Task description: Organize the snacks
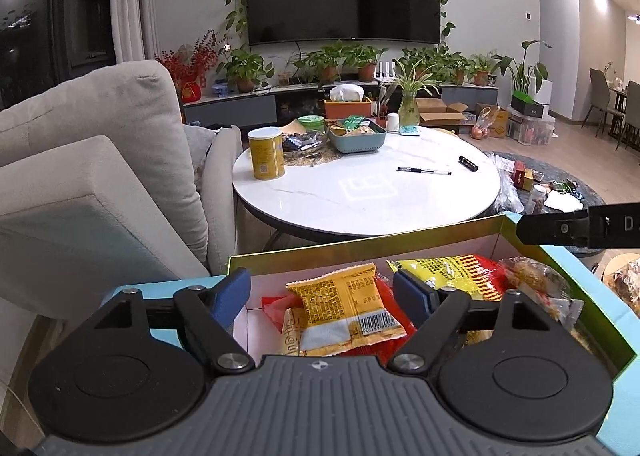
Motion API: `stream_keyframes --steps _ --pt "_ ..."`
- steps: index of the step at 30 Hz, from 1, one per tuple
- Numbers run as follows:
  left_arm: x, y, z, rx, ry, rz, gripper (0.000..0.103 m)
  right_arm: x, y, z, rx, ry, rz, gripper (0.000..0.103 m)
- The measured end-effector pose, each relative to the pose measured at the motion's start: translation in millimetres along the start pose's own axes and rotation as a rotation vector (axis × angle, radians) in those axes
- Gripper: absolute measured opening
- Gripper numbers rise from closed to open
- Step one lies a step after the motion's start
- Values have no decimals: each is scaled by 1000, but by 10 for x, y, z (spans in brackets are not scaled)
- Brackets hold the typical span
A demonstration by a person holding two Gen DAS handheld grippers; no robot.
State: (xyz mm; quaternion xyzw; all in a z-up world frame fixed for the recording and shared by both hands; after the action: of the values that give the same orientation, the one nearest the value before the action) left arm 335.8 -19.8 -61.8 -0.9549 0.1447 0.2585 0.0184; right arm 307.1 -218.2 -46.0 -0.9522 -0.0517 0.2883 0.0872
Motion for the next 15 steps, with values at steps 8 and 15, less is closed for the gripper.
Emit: stream_keyframes --steps 8,15 --pt "-359 111 -11 10 38 12 83 -293 -92 40 -19 23 -23 78" --pt "-758 216 49 5 72 13 91 -661 -154 275 -32 39 -12 78"
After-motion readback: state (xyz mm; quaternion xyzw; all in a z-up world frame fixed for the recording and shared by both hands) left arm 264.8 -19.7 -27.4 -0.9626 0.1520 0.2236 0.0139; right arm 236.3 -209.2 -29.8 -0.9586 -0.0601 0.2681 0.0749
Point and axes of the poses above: each gripper's, at about its wrist camera, not at the fingertips, and x roughly the way its jaws point, y to its right, z to its underside, the point moved 4 cm from there along x, roughly the way its jaws point, and after that the axes turned 10 degrees about z, right-handed, at the moved point
